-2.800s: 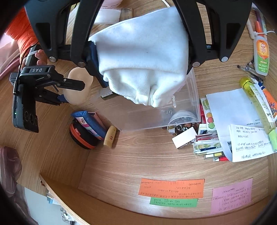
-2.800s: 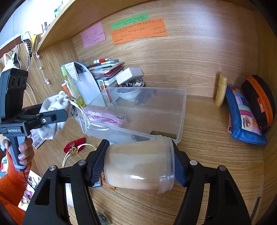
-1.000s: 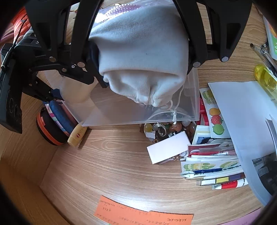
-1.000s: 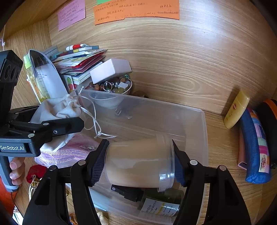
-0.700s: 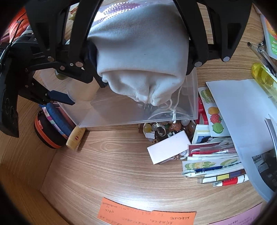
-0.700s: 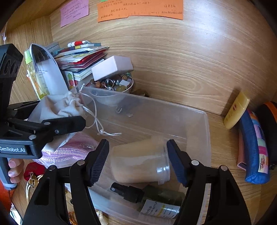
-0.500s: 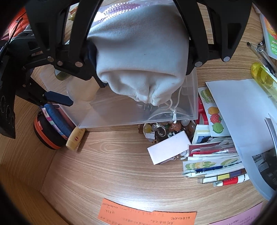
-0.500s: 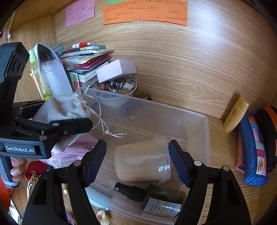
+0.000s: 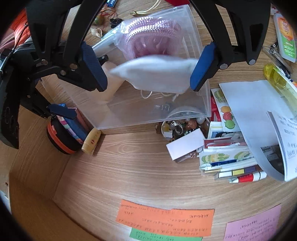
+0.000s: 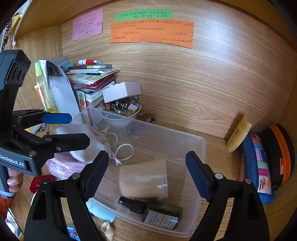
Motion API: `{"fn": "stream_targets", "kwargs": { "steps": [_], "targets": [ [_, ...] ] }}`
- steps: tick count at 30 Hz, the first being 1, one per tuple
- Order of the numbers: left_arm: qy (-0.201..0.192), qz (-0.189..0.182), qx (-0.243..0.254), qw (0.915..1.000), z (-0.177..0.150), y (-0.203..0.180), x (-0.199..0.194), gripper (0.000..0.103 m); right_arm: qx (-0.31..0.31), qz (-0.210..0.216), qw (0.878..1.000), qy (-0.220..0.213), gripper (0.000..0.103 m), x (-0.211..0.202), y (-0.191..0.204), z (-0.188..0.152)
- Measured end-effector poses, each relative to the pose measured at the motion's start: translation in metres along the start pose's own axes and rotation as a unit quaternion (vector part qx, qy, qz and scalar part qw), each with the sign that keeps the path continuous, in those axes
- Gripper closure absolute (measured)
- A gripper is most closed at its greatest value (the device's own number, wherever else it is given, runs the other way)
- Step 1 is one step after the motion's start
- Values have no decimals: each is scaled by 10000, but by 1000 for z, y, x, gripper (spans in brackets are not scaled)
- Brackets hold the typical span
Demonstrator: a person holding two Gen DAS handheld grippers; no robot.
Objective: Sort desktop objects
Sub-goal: 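Carry the beige container with the right tool while the left carries the white bag into the bin, then open both tools and lift them away from the bin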
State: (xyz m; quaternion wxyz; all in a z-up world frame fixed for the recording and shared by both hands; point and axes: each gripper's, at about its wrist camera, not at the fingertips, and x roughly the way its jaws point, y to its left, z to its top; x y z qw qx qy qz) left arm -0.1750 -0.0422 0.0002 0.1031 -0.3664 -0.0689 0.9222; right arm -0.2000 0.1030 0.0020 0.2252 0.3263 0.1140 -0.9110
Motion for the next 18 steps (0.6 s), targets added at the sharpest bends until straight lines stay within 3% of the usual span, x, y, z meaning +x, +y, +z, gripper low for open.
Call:
{"fn": "stream_targets", "kwargs": {
  "steps": [7, 11, 18],
  "targets": [
    [-148, 298, 218, 9992, -1, -11, -43, 4, -26, -45, 9998, -182, 19, -35, 1, -12],
    [-93, 448, 209, 9987, -14, -6, -60, 4, -128, 10, 9996, -245, 11, -55, 4, -28],
    [95, 577, 44, 9983, -48, 10, -78, 4, -534, -269, 9981, -159, 11, -80, 18, -68]
  ]
}}
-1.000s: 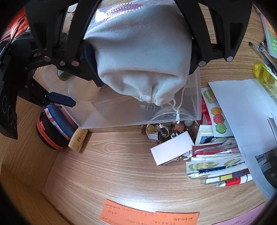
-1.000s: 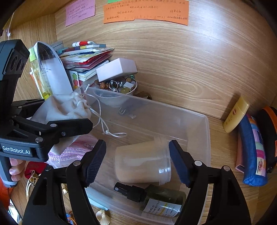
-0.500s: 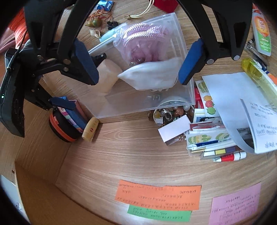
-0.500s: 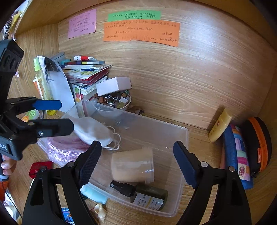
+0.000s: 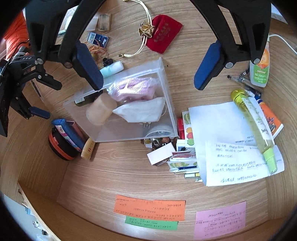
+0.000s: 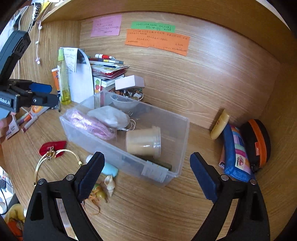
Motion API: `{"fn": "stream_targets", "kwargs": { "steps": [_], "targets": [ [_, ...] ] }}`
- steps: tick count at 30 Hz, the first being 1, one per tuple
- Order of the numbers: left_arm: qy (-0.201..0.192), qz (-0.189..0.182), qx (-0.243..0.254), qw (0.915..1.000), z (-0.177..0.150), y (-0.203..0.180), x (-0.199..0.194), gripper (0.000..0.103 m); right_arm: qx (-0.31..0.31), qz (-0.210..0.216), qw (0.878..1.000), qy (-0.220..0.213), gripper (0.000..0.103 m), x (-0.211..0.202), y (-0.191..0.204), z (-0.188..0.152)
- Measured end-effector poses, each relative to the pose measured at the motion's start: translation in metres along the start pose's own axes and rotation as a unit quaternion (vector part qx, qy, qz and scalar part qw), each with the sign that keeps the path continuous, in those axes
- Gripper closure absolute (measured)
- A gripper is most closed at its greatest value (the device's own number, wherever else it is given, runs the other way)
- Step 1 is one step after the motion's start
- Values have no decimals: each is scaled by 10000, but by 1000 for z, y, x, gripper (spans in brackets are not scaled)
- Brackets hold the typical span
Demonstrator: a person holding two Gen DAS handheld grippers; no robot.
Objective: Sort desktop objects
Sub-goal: 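Open both tools and lift them away from the bin, then grasp the red pouch with the left tool while the right grasps a small beige block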
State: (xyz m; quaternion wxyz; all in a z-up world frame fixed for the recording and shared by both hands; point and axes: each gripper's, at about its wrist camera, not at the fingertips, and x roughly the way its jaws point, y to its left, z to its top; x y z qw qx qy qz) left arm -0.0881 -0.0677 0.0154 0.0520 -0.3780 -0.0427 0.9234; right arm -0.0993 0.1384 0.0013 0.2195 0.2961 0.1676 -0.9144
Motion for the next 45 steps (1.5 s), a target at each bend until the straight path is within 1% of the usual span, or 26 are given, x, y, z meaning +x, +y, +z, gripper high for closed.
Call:
{"fn": "stream_targets", "kwargs": {
  "steps": [2, 6, 10, 13, 16, 18, 21, 25, 28, 32, 37, 38, 39, 40, 42, 43, 45],
  "targets": [
    [126, 35, 14, 9999, -14, 5, -1, 4, -32, -19, 10000, 0, 11, -8, 4, -13],
    [375, 196, 40, 9991, -43, 13, 2, 4, -68, 72, 9999, 61, 11, -17, 15, -38],
    [644, 196, -9, 9977, -72, 22, 8, 4, -108, 169, 9997, 150, 11, -22, 25, -58],
    [831, 124, -134, 9964, -89, 25, 12, 4, -66, 242, 9994, 245, 11, -25, 30, -67],
    [1078, -91, -283, 9937, -101, 28, 17, 4, -1, 271, 9993, 266, 11, -30, 32, -75],
    [1111, -140, -277, 9933, -106, 26, 17, 4, 32, 331, 9990, 291, 11, -33, 34, -81],
    [1103, -80, -149, 9938, -110, 21, 18, 4, 75, 382, 9985, 384, 11, -34, 37, -91],
    [1257, -153, -80, 9919, -111, 16, 28, 4, 282, 488, 9966, 608, 11, -30, 40, -108],
    [1335, -99, -13, 9910, -110, 12, 37, 4, 340, 565, 9956, 670, 11, -32, 42, -118],
    [1363, -50, 149, 9905, -104, 9, 43, 4, 279, 585, 9945, 825, 11, -27, 46, -124],
    [1465, -40, 115, 9891, -97, 12, 53, 4, 274, 676, 9943, 775, 12, -23, 50, -124],
    [1471, 7, 133, 9890, -96, 12, 56, 4, 286, 691, 9943, 757, 14, -21, 50, -123],
    [1483, 29, 144, 9888, -95, 12, 58, 4, 292, 702, 9944, 737, 18, -21, 50, -123],
    [1491, 7, 141, 9887, -95, 11, 59, 4, 274, 715, 9942, 751, 20, -19, 51, -122],
    [1402, 2, 150, 9900, -94, 11, 60, 4, 231, 720, 9941, 775, 32, -17, 52, -122],
    [1380, -20, 168, 9903, -94, 10, 60, 4, 210, 712, 9942, 780, 34, -16, 52, -122],
    [1344, -46, 190, 9907, -93, 9, 62, 4, 206, 746, 9942, 748, 35, -16, 51, -122]
  ]
}}
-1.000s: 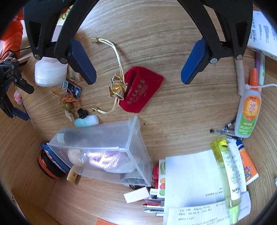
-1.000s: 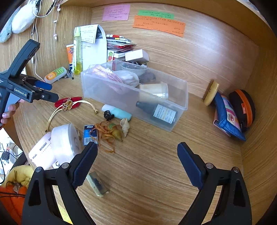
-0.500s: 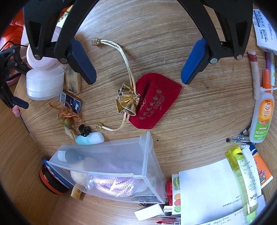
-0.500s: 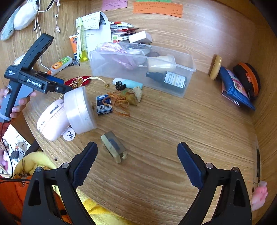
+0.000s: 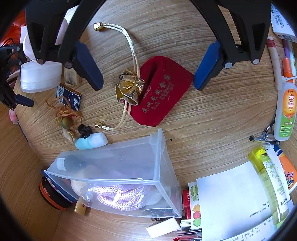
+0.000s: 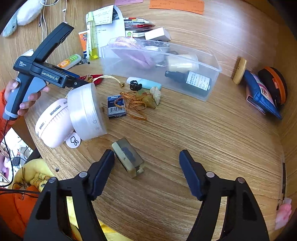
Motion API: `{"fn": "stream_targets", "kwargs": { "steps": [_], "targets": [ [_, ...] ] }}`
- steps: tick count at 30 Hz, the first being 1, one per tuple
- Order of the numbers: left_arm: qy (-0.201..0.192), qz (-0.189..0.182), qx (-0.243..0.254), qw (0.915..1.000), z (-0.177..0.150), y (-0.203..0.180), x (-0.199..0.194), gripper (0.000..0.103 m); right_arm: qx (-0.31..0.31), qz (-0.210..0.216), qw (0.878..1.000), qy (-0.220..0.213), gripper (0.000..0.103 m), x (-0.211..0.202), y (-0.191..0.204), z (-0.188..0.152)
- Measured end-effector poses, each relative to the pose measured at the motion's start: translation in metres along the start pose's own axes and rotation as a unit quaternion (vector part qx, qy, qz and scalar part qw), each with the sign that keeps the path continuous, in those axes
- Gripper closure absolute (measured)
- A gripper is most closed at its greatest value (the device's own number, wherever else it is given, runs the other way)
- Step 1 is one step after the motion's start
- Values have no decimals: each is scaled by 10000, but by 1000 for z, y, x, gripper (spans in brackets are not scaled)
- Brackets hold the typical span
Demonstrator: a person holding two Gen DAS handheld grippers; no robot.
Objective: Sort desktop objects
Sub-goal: 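Grasp the red pouch with the left tool while the right grasps a small beige block, then carry the red pouch with the left tool while the right carries the block toward the bin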
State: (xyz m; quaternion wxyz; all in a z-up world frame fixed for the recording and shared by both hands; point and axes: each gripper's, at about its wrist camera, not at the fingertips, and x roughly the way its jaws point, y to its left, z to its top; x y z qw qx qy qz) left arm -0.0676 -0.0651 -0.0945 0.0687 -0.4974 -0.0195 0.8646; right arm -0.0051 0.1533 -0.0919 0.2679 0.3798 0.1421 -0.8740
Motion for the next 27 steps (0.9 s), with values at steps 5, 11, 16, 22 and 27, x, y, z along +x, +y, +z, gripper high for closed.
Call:
{"fn": "stream_targets", "kwargs": {
  "steps": [5, 11, 16, 22, 27],
  "targets": [
    [-69, 81, 64, 9999, 5, -4, 5, 5, 73, 176, 9998, 14, 42, 1, -3, 0],
    [-203, 383, 335, 9985, 6, -12, 7, 26, 161, 131, 9998, 0, 66, 1, -7, 3],
    [-333, 362, 438, 9978, 2, -15, 2, 50, 216, 41, 9998, -7, 85, 1, -11, 4],
    [-456, 446, 396, 9972, -1, -15, 0, 64, 293, 15, 9996, -7, 88, 0, -15, 4],
    [-635, 492, 264, 9964, -6, -12, -10, 64, 336, -29, 9994, -29, 88, -3, -21, 8]
  ]
}}
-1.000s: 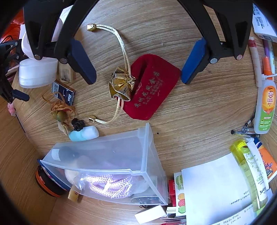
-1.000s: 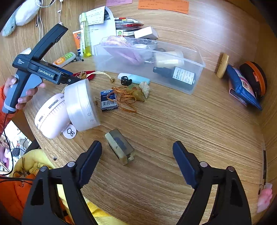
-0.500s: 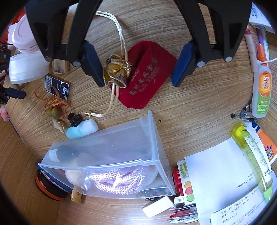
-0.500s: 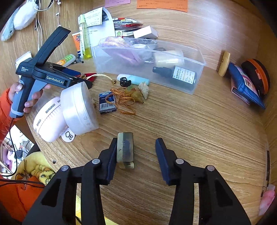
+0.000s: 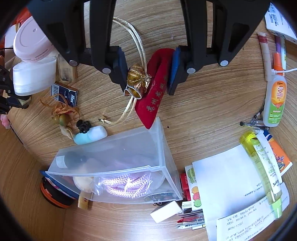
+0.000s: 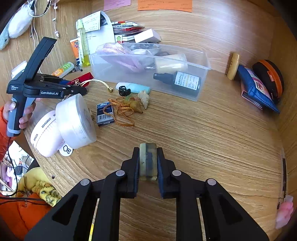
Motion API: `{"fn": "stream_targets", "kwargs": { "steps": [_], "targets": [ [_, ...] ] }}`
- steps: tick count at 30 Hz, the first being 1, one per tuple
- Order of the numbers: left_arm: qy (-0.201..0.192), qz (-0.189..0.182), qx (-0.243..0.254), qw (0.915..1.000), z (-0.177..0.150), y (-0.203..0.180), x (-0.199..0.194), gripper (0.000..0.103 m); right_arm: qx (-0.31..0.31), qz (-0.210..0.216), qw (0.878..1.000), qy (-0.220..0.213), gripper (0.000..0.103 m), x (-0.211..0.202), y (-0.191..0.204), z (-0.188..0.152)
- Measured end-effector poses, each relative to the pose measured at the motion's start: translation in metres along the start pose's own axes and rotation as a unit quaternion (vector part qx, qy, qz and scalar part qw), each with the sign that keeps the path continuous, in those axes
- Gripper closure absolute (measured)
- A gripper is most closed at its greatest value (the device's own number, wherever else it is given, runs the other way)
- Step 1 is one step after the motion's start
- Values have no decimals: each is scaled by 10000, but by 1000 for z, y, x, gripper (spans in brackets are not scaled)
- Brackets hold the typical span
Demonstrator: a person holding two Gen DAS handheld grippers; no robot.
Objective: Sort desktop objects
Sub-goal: 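Carry the red pouch with the left tool while the right carries the block toward the bin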
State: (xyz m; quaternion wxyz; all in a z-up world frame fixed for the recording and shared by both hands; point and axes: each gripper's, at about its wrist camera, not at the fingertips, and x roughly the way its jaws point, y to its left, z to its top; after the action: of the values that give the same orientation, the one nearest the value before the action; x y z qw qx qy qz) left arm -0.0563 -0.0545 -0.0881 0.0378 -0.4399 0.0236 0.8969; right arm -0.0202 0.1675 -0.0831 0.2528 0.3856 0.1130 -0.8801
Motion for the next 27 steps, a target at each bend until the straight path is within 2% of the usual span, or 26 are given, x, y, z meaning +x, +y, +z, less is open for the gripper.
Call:
{"fn": "stream_targets", "kwargs": {
  "steps": [11, 19, 27],
  "targets": [
    [-564, -21, -397, 9976, -4, 10, -38, 64, 13, -119, 9996, -257, 88, -9, -8, 23],
    [-951, -157, -470, 9942, 7, 6, -61, 64, 84, -165, 9994, -306, 88, -7, -15, 36],
    [-1233, -267, -462, 9909, 27, -3, -79, 64, 119, -255, 9978, -599, 88, -23, -24, 61]
  ]
}}
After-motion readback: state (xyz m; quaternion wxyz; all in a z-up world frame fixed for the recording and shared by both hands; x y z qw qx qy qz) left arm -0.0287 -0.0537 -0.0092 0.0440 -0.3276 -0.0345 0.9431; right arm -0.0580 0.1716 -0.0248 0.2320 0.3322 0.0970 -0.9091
